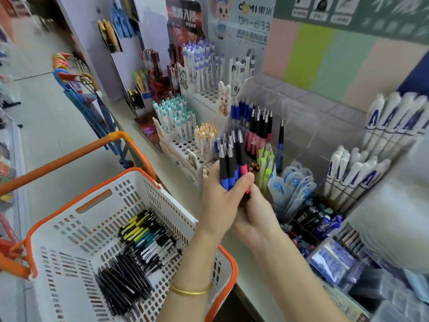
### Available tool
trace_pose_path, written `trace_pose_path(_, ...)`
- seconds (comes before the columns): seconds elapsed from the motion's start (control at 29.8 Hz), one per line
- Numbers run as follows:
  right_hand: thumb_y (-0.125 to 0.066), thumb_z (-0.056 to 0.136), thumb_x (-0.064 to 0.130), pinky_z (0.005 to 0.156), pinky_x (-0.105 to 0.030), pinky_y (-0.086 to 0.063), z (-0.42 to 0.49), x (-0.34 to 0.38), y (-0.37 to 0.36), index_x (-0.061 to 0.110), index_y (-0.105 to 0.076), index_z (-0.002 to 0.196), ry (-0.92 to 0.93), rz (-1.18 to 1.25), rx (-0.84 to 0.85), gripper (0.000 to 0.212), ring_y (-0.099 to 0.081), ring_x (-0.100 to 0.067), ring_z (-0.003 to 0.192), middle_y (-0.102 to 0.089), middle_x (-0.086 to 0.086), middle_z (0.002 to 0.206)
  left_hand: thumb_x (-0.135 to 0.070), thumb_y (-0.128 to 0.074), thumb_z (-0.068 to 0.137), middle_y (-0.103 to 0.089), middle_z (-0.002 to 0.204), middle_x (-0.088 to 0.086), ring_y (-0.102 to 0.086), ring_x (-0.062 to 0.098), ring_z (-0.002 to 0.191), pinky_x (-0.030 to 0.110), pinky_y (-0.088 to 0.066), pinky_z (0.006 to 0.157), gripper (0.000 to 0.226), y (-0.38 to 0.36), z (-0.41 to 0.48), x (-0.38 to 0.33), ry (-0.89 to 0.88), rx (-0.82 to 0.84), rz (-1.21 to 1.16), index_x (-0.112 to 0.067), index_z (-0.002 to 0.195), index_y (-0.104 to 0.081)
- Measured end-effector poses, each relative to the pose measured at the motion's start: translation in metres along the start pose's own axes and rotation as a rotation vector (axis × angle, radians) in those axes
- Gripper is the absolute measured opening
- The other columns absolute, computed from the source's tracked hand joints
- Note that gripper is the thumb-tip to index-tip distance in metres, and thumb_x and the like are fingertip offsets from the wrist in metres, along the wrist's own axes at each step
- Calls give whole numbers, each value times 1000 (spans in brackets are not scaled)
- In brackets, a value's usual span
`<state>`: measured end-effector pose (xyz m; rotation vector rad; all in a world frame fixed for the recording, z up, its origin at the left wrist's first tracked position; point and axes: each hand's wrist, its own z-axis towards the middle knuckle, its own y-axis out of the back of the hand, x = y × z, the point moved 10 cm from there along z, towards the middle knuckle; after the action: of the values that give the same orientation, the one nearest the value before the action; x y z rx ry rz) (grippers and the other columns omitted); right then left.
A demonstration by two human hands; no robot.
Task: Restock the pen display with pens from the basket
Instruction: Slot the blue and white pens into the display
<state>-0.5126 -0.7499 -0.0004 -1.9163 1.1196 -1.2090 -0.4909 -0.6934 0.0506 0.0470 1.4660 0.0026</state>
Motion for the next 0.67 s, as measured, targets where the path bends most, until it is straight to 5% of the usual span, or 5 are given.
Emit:
trace_pose_path(0.07, -53, 96, 28, 85, -37, -57, -12, 26, 12, 16, -71, 101, 143, -394, -127, 23, -68, -15, 101, -71, -8, 106, -27, -72, 85, -68, 94, -3, -66, 6, 89, 20, -53, 76, 17, 0, 5, 1, 42, -24, -69, -29, 99, -63)
trace_pose_path(0.2, -46, 98, 16, 77, -12, -50, -57, 92, -20, 27, -61, 110, 655, -1037, -165, 22, -60, 6, 96, -63, 14, 107, -28, -74, 84, -73, 92, -2, -69, 14, 92, 32, -54, 84, 22, -9, 16, -4, 61, 62, -129, -22, 102, -65)
trace_pose_path(0.37, -58, 92, 17, 78, -30, -53, -60, 133, -52, 32, -63, 92, 863, -1336, -137, 16, -62, -6, 86, -66, 11, 92, -34, -72, 80, -74, 96, -12, -68, 1, 93, 16, -51, 78, 31, -49, 13, -12, 88, 306, -126, -32, 110, -62)
trace_pose_path(0.5, -67, 87, 17, 57, -25, -53, -46, 151, -52, 14, -70, 85, 824, -1417, -136, 5, -62, -7, 63, -68, 0, 78, -33, -70, 84, -74, 97, -10, -68, 2, 94, 21, -49, 81, 28, -57, 16, -8, 147, 312, -139, -29, 111, -63)
trace_pose_path(0.67, -64, 90, 19, 58, -31, -53, -31, 177, -60, 12, -67, 81, 869, -1367, -187, 12, -58, -11, 57, -64, 1, 65, -28, -68, 87, -70, 83, -5, -67, 11, 80, 24, -49, 74, 16, -47, 34, 0, 184, 207, -149, -21, 101, -63)
